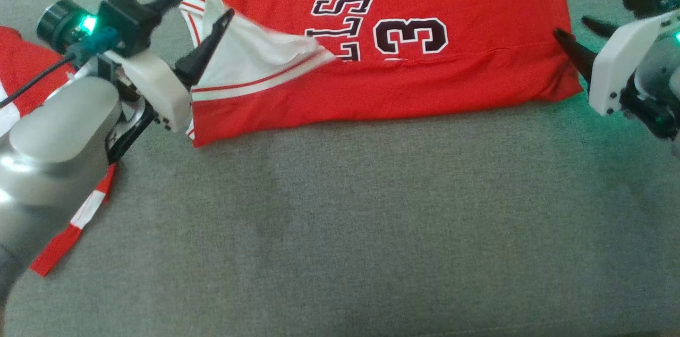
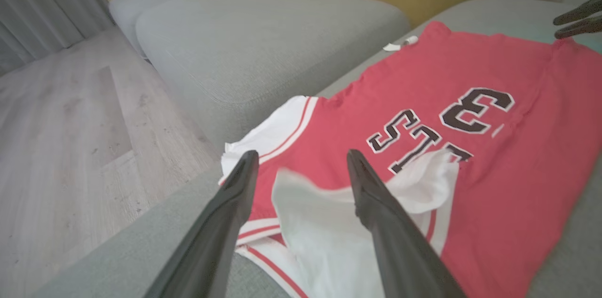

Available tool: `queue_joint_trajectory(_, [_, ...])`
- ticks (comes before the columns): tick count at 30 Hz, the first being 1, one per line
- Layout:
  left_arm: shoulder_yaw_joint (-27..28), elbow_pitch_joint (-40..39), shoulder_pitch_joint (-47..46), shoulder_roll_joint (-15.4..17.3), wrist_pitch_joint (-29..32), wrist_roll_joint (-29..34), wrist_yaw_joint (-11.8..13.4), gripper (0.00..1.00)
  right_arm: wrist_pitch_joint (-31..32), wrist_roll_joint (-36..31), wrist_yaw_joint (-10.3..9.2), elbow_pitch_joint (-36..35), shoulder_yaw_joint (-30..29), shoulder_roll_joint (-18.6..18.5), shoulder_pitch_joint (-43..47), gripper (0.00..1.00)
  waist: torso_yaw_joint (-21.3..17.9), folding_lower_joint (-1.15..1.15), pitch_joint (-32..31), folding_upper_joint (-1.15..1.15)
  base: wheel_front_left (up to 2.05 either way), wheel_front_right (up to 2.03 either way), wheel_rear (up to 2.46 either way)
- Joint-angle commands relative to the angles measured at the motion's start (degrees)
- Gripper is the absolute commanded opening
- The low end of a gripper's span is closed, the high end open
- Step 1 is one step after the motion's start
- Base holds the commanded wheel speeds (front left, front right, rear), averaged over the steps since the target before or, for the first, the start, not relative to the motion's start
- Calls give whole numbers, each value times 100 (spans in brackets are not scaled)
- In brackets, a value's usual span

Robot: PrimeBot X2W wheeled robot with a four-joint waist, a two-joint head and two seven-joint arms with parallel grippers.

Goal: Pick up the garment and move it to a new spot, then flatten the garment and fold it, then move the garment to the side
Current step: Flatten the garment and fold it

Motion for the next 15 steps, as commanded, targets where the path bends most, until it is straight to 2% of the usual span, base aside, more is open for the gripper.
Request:
queue_joint_trajectory(1, [321,105,-330,79,-161,19,44,100,-162,26,39,39,-100,-43,-71,100,-5,-1,-31,0,0,0,0])
queue_joint_trajectory(4, [644,406,-300,-154,-390,-62,216,100,-580,-3,39,193,-176,27,-80,100,2,-1,-133,0,0,0,0])
queue_joint_trajectory(6, [991,435,-213,-249,-442,-120,373,100,-1115,-61,39,248,-289,59,-88,100,5,-1,-230,0,0,0,0])
queue_joint_trajectory(10, [2236,-290,319,-277,-451,124,740,100,-2189,-190,39,343,-638,169,-12,100,-2,-1,-466,0,0,0,0])
queue_joint_trajectory(13, [3161,-996,1124,-350,-453,460,960,100,-2363,-439,39,273,-1202,221,126,100,-5,-1,-695,0,0,0,0])
queue_joint_trajectory(15, [3687,-1447,1734,-457,-453,722,1070,100,-2369,-888,39,-71,-2016,228,331,100,-21,-1,-833,0,0,0,0])
